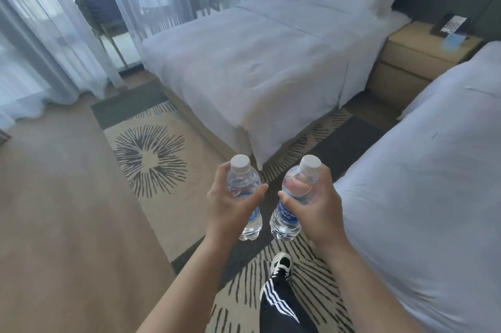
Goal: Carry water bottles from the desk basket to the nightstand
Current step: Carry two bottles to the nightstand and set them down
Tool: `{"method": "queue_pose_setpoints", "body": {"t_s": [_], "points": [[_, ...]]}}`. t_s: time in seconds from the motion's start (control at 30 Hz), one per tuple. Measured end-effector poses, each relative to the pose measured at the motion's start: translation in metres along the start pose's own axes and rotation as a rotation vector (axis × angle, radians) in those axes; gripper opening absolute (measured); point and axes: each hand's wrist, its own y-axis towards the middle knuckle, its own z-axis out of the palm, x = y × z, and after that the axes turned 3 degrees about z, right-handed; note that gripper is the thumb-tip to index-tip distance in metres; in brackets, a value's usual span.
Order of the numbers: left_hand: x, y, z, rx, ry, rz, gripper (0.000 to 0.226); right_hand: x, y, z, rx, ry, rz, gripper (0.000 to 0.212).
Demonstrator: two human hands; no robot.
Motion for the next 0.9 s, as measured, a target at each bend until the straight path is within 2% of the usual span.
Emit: {"method": "queue_pose_setpoints", "body": {"t_s": [0.33,0.8,0.9], "points": [[-0.008,0.209,0.134,0.165,0.031,0.086,0.056,-0.039,0.215,-0.023,-0.185,-0.006,0.014,0.067],[-0.006,0.404,0.318,0.429,0.022,0.153,0.068,-0.114,0.419,-0.084,-0.457,-0.11,0.167,0.07],[-0.002,0.457,0.364,0.475,0.004,0.181,0.063,-0.133,0.476,-0.09,-0.525,-0.146,0.188,0.07]]}}
